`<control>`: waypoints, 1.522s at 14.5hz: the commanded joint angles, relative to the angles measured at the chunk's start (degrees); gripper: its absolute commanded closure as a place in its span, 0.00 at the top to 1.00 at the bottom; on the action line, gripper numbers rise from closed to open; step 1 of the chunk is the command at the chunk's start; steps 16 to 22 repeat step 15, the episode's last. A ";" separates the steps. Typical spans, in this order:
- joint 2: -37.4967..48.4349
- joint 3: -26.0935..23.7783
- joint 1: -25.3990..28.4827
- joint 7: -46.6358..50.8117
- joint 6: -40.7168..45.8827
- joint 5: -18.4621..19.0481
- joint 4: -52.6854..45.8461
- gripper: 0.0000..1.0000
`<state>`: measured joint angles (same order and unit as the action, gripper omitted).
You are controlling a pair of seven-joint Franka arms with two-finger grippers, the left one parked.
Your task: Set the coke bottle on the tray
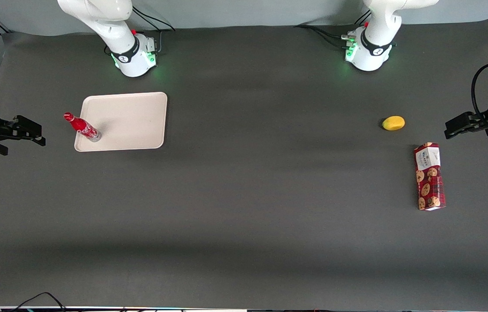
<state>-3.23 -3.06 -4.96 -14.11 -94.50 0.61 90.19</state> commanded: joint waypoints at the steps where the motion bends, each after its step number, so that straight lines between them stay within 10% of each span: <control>1: 1.63 5.61 4.69 2.59 1.34 -0.35 2.60 1.00; 22: 5.16 11.50 7.69 9.01 -0.16 -0.35 5.18 1.00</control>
